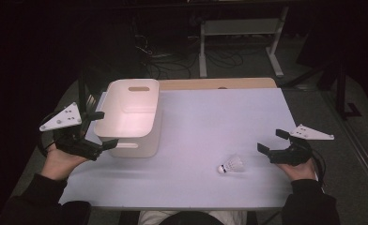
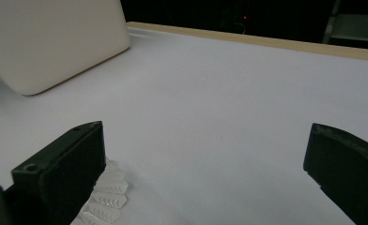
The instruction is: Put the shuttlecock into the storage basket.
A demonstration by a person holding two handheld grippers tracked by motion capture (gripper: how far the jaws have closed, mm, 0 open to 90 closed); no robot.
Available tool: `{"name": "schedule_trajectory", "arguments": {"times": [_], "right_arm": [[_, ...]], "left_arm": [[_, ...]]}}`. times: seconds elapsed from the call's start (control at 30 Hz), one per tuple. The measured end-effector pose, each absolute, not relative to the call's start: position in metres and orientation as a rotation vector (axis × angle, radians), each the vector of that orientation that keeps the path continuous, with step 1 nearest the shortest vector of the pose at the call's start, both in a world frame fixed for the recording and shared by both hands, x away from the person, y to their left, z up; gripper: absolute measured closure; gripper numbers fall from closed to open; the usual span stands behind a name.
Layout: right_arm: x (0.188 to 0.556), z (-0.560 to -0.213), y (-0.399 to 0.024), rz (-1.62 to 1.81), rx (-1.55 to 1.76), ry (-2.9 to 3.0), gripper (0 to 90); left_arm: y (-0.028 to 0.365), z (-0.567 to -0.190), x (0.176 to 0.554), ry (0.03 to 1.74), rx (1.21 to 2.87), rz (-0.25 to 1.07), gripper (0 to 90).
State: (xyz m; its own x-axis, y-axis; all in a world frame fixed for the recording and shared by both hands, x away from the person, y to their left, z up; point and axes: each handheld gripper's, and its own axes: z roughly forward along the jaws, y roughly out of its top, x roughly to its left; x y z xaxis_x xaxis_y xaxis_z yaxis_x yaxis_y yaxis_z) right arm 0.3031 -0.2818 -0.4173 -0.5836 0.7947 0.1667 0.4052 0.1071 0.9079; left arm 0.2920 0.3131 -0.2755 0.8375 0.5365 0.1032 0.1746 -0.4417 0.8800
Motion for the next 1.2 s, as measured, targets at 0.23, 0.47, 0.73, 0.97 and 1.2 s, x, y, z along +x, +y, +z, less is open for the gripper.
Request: {"name": "schedule_trajectory", "arguments": {"times": [0.23, 0.47, 0.73, 0.97, 1.2], "right_arm": [[0.303, -0.417, -0.282, 1.474, 1.173, 2.030, 0.0], [0.303, -0.417, -0.282, 1.474, 1.169, 2.034, 0.0], [0.303, -0.417, -0.281, 1.475, 1.164, 2.035, 0.0], [0.304, -0.417, -0.281, 1.476, 1.161, 2.038, 0.0], [0.304, -0.417, -0.281, 1.477, 1.157, 2.040, 0.0]], "left_arm": [[0.304, -0.272, 0.298, 0.505, 2.033, 0.436, 0.0], [0.294, -0.270, 0.304, 0.480, 2.064, 0.421, 0.0], [0.279, -0.267, 0.310, 0.447, 2.102, 0.397, 0.0], [0.265, -0.267, 0.314, 0.422, 2.125, 0.384, 0.0], [0.252, -0.264, 0.318, 0.397, 2.145, 0.375, 0.0]]}}
